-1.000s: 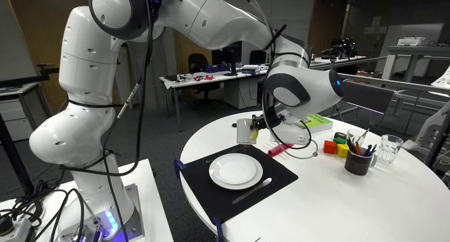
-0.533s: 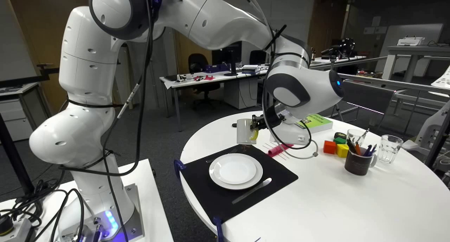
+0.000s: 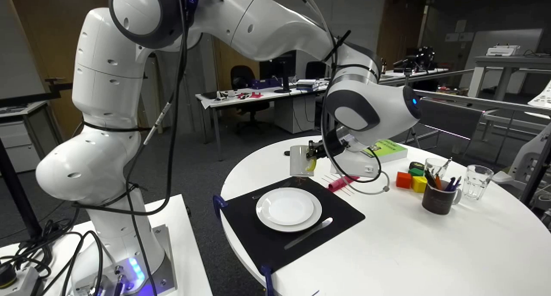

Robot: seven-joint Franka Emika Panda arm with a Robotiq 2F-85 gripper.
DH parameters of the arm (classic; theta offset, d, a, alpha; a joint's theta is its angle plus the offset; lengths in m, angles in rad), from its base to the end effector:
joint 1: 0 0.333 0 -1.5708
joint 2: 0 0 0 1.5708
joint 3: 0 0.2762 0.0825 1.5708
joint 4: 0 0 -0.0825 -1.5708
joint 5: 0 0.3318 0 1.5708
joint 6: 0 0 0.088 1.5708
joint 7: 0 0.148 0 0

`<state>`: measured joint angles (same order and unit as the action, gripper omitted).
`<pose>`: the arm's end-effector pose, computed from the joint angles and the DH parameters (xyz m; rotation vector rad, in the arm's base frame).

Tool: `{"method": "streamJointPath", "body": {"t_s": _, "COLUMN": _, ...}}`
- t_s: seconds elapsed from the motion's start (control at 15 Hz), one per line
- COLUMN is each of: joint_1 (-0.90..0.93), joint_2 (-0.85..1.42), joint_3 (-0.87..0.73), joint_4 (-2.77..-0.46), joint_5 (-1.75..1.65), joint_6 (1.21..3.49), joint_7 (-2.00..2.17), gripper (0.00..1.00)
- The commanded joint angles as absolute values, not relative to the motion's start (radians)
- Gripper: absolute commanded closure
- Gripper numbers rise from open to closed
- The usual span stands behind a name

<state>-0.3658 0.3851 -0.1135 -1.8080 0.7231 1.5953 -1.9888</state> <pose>0.4962 -0.1466 0.2865 -1.8927 -1.3766 -0.5338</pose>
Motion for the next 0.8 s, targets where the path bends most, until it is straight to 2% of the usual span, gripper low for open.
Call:
{"method": "streamJointPath", "body": {"t_s": 0.0, "joint_1": -0.355, "joint_2": 0.387, "joint_3": -0.127, "joint_4": -1.805, "joint_5": 0.726, "joint_6": 1.591, "joint_7": -1.991, "gripper": 0.81}}
{"method": "streamJointPath", "body": {"t_s": 0.2, "joint_1": -0.355, "joint_2": 0.387, "joint_3": -0.127, "joint_4": -1.805, "joint_5": 0.726, "joint_6": 1.591, "joint_7": -1.991, "gripper": 0.81}}
{"method": "streamJointPath", "body": {"t_s": 0.27, "joint_1": -0.355, "joint_2": 0.387, "joint_3": -0.127, "joint_4": -1.805, "joint_5": 0.726, "joint_6": 1.591, "joint_7": -1.991, "gripper": 0.95}}
{"method": "streamJointPath", "body": {"t_s": 0.73, "joint_1": -0.382, "joint_2": 0.503, "joint_3": -0.109, "joint_4": -1.706, "joint_5": 0.739, "joint_6": 1.501, "joint_7": -2.002, "gripper": 0.95}}
